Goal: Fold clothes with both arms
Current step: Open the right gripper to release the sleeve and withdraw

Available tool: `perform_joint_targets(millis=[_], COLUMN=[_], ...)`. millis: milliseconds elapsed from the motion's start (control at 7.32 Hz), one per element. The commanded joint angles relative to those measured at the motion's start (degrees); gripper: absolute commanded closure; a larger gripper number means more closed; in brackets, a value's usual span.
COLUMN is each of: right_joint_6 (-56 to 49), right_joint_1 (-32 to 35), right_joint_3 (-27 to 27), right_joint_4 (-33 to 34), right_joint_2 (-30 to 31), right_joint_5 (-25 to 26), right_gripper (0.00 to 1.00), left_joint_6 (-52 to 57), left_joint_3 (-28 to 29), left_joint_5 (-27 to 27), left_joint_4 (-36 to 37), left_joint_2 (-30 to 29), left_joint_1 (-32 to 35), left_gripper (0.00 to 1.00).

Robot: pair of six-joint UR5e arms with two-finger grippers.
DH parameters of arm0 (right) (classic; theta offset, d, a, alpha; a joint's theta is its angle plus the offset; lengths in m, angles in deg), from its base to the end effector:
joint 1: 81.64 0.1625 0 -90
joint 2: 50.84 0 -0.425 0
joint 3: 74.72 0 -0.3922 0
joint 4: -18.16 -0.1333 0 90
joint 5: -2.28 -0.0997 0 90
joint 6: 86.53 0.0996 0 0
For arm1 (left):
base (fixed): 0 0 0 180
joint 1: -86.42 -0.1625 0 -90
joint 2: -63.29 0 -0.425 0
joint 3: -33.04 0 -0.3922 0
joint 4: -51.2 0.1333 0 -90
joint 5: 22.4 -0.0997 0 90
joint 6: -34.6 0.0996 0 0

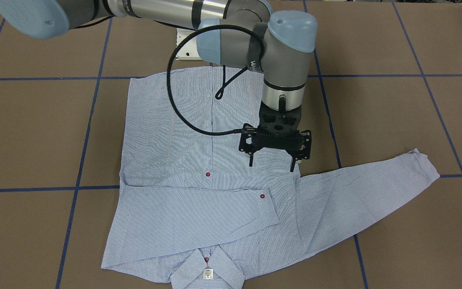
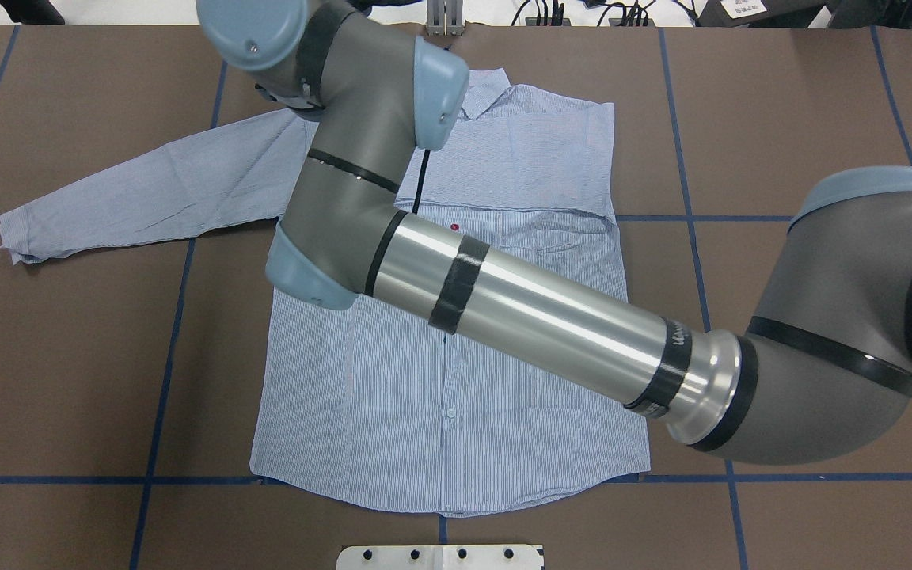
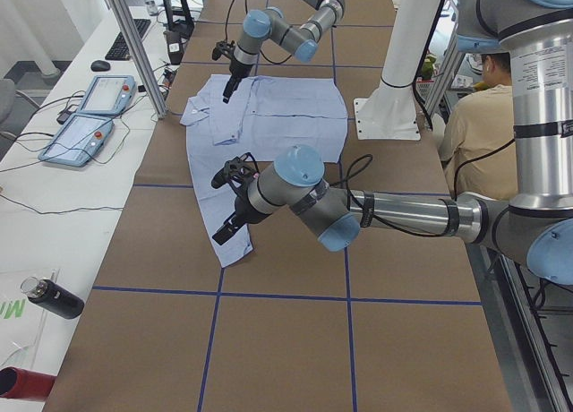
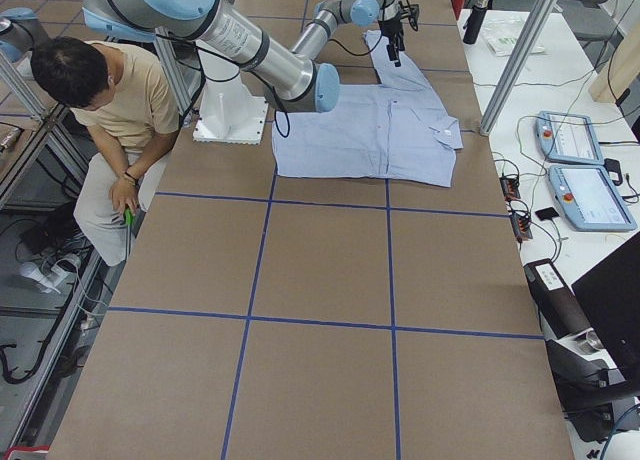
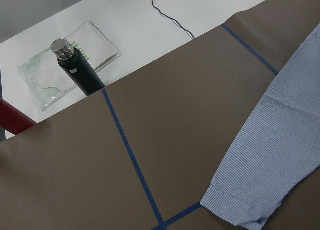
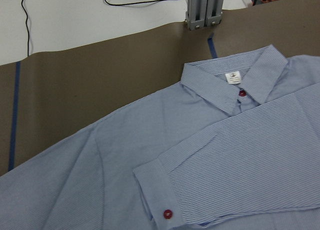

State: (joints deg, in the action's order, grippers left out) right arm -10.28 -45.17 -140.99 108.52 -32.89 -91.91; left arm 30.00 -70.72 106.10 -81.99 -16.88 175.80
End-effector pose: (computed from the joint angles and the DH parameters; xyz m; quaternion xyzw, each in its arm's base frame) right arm -0.5730 -0.5802 -0.0070 0.1421 -0.3819 0.1653 0.8981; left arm -0.0665 -0.4444 0.5344 0.3632 0.3191 0.1017 0.8694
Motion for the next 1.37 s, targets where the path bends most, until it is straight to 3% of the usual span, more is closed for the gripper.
perform_joint_targets(millis=[0, 137, 410, 683, 819, 956, 1093, 1229], right_joint_6=[-15.8, -23.3, -40.6, -60.1, -66.4, -69.8, -70.4, -70.2], right_joint_1=[8.5, 12.6, 24.7, 35.9, 40.2, 42.9, 44.5, 44.6], right_joint_3=[-24.6, -36.3, -47.2, -50.3, -50.4, -50.2, -49.9, -50.0], right_joint_4=[13.0, 17.4, 20.9, 19.3, 18.1, 14.7, 11.3, 11.0], right_joint_2=[15.2, 23.8, 35.7, 49.2, 54.5, 59.8, 62.5, 63.0], right_joint_5=[-11.0, -14.9, -24.6, -33.8, -34.6, -35.0, -37.4, -38.3], right_gripper=[0.0, 0.0, 0.0, 0.0, 0.0, 0.0, 0.0, 0.0], left_joint_6=[-12.8, -19.2, -33.4, -42.4, -48.4, -53.3, -59.5, -63.5], left_joint_3=[2.1, 4.8, 10.1, 11.0, 13.4, 17.2, 21.7, 24.7], left_joint_5=[-0.6, -1.2, -9.1, -16.1, -18.9, -23.2, -24.6, -25.2], left_joint_4=[-4.1, -8.8, -19.3, -21.2, -24.5, -28.7, -31.9, -32.8], left_joint_2=[-0.4, -0.4, -0.8, -1.8, -3.0, -4.5, -6.5, -7.7], left_joint_1=[-3.3, -6.1, -14.2, -23.0, -26.6, -30.5, -31.6, -32.4], left_gripper=[0.0, 0.0, 0.0, 0.01, 0.03, 0.09, 0.2, 0.24])
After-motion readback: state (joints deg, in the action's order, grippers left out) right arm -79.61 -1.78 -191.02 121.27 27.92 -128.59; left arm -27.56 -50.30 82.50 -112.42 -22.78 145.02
